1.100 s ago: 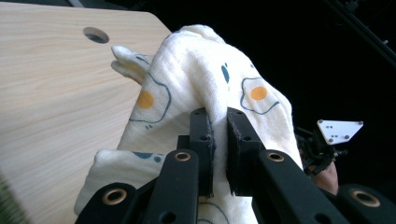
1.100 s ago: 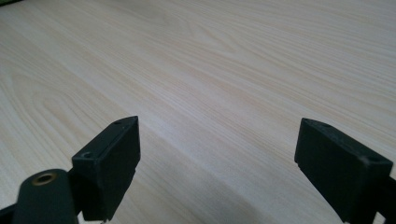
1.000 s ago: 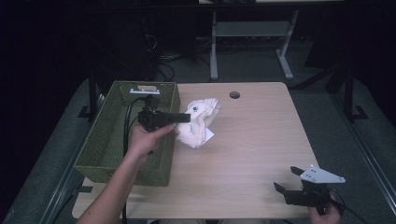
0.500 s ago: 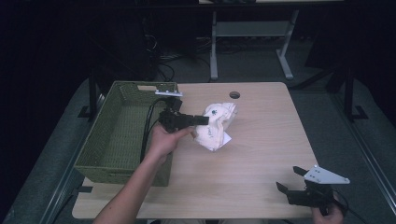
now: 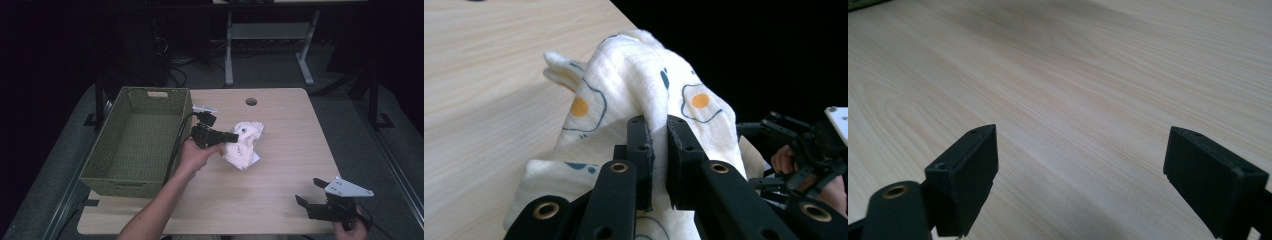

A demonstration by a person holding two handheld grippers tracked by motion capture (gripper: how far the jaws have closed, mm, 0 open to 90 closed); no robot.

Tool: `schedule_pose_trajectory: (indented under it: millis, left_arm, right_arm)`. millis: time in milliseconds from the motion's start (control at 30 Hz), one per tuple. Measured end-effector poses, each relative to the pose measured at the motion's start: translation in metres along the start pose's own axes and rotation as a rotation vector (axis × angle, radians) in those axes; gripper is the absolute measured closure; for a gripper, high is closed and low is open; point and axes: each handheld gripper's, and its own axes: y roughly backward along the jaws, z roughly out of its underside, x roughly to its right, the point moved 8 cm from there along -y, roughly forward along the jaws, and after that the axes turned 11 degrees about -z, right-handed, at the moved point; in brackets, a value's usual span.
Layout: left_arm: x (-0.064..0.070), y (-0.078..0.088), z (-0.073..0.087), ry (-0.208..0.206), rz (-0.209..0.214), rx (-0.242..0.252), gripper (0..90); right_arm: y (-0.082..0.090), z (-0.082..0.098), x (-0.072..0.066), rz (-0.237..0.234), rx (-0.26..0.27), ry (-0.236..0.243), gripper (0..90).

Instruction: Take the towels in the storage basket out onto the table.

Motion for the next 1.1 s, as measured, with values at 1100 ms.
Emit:
schedule_pose_trajectory:
  millis: [1100]
  left_arm:
    - [-0.001, -0.083, 0.041, -0.055, -0.174, -0.172, 79.6]
  right_arm:
    - [0.001, -0.002, 0.0, -0.001, 0.005, 0.006, 14.0]
